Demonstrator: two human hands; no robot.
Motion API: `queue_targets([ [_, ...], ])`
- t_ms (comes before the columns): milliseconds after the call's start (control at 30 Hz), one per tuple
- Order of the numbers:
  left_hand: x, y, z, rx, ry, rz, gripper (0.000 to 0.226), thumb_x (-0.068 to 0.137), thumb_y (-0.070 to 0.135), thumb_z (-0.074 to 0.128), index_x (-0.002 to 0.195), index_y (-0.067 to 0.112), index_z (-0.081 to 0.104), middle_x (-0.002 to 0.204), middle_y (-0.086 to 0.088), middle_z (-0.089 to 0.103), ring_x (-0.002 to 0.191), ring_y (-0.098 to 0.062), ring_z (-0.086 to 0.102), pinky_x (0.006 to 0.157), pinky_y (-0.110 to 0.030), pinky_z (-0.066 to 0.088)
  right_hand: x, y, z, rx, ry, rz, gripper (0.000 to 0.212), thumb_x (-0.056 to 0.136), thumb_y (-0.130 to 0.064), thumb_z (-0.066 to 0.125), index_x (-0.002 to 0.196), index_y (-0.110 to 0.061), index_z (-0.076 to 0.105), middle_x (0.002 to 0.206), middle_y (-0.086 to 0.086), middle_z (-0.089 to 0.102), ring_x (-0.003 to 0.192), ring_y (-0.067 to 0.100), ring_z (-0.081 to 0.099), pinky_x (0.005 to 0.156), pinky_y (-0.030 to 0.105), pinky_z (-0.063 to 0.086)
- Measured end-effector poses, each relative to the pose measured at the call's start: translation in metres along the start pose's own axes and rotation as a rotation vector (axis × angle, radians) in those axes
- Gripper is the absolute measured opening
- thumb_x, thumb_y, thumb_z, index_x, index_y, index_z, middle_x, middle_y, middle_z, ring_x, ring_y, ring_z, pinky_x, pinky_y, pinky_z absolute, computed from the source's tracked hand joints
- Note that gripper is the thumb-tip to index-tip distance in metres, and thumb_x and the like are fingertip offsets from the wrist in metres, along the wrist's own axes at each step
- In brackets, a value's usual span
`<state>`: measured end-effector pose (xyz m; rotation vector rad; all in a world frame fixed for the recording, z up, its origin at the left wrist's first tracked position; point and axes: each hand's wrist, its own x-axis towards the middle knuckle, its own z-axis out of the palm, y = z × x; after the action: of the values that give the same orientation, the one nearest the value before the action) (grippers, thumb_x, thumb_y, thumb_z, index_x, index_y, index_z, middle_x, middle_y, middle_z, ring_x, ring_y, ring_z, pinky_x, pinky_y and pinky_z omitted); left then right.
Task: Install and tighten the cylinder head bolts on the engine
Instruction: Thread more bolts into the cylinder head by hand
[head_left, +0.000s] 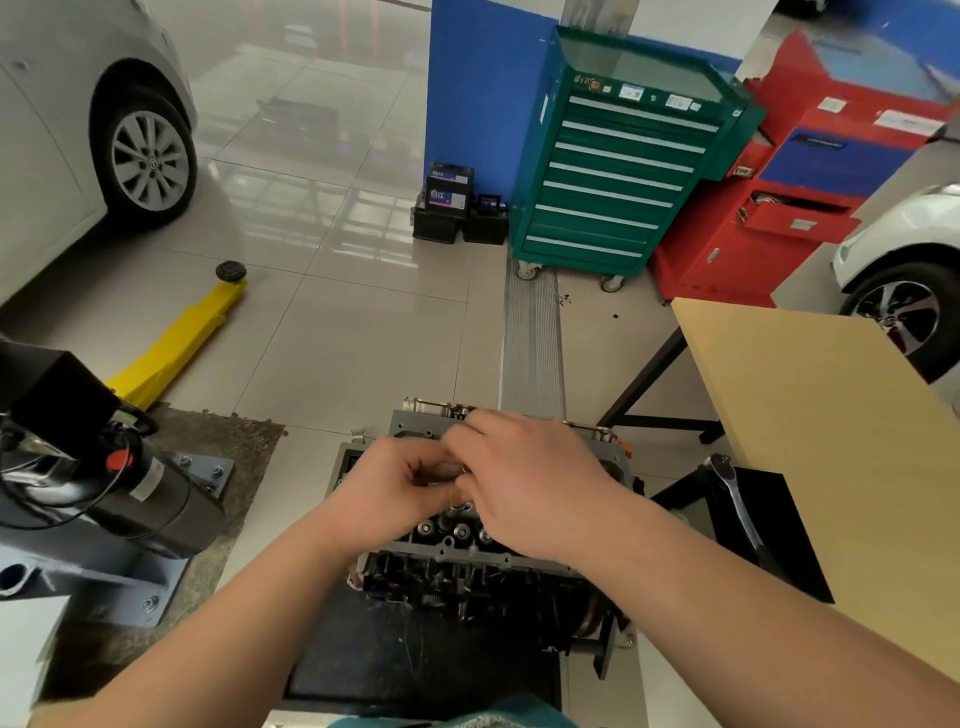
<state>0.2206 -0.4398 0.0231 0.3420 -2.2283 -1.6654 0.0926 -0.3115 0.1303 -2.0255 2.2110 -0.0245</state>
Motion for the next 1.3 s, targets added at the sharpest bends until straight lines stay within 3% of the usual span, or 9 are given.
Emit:
queue_targets([
  [267,-0.004,-0.011,0.012,0.146,0.159,-0.009,0.035,0.078,0.009,0.073,0.083,0.043,0.065,0.073,0.006,0.066,0.068,-0.014,0.061,0.064,-0.030,0.049,0.002,-0.009,0.009,-0.012,0.091,0.147,0.046,0.099,-0.063,0.046,0.112,-0.021,0.062,0.103,-0.003,0.065,0.094,0.022,0.062,0.073,0.038,0.049],
  [433,-0.008,-0.010,0.006,-0.061,0.022,-0.060,0.032,0.091,0.017,0.078,0.113,0.039,0.067,0.107,0.004,0.079,0.107,-0.015,0.075,0.095,-0.033,0.059,-0.001,-0.004,0.006,0.025,0.037,0.033,0.024,0.097,-0.024,0.064,0.120,-0.020,0.062,0.107,-0.003,0.055,0.098,0.020,0.056,0.080,0.038,0.051],
  [600,-0.004,-0.009,0.017,0.182,0.158,-0.001,0.015,0.077,0.022,0.074,0.087,0.031,0.066,0.079,0.008,0.066,0.074,-0.014,0.063,0.065,-0.033,0.048,0.005,-0.005,0.010,-0.067,0.047,0.210,0.054,0.096,-0.071,0.044,0.107,-0.022,0.063,0.093,-0.006,0.057,0.082,0.018,0.053,0.065,0.035,0.038],
  [700,-0.006,-0.012,0.018,0.166,0.139,-0.057,0.013,0.084,0.008,0.071,0.087,0.020,0.069,0.077,-0.002,0.069,0.072,-0.021,0.064,0.066,-0.046,0.054,0.000,0.000,0.008,0.076,0.008,0.106,0.038,0.098,-0.055,0.056,0.125,-0.028,0.058,0.112,-0.010,0.056,0.099,0.016,0.057,0.073,0.036,0.049],
  [767,-0.009,-0.013,0.016,0.097,0.086,-0.071,0.021,0.092,0.011,0.076,0.105,0.027,0.075,0.090,0.005,0.077,0.086,-0.014,0.074,0.079,-0.030,0.059,-0.004,0.005,0.008,0.102,-0.024,0.062,0.031,0.099,-0.036,0.061,0.128,-0.028,0.056,0.116,-0.008,0.055,0.104,0.018,0.057,0.078,0.037,0.053],
  [833,-0.011,-0.011,0.017,0.033,0.072,-0.055,0.032,0.090,0.019,0.080,0.119,0.031,0.074,0.103,0.015,0.078,0.100,-0.008,0.074,0.089,-0.017,0.055,-0.004,0.004,0.011,0.063,0.003,0.127,0.027,0.100,-0.045,0.058,0.118,-0.024,0.059,0.106,-0.007,0.057,0.099,0.019,0.059,0.072,0.036,0.049],
  [967,-0.009,-0.007,0.023,0.123,0.167,-0.078,0.013,0.075,0.036,0.071,0.087,0.042,0.071,0.082,0.014,0.071,0.077,-0.010,0.066,0.067,-0.016,0.047,-0.001,0.002,0.016,-0.032,0.039,0.236,0.055,0.091,-0.078,0.042,0.103,-0.026,0.057,0.093,-0.009,0.055,0.090,0.020,0.060,0.066,0.036,0.046],
  [1133,-0.012,-0.006,0.021,0.088,0.074,-0.043,0.019,0.088,0.028,0.069,0.104,0.030,0.077,0.096,0.012,0.079,0.092,-0.009,0.074,0.082,-0.025,0.057,-0.006,0.008,0.017,0.235,-0.020,0.106,0.026,0.100,-0.036,0.059,0.124,-0.027,0.060,0.116,-0.010,0.056,0.103,0.018,0.060,0.083,0.038,0.055],
  [1300,-0.009,-0.010,0.028,0.146,0.123,-0.005,0.013,0.081,0.020,0.082,0.090,0.019,0.073,0.084,0.005,0.069,0.083,-0.015,0.067,0.073,-0.033,0.052,0.001,0.006,0.023,0.023,0.071,0.241,0.049,0.091,-0.075,0.050,0.095,-0.027,0.056,0.090,-0.009,0.057,0.084,0.018,0.059,0.065,0.034,0.042],
])
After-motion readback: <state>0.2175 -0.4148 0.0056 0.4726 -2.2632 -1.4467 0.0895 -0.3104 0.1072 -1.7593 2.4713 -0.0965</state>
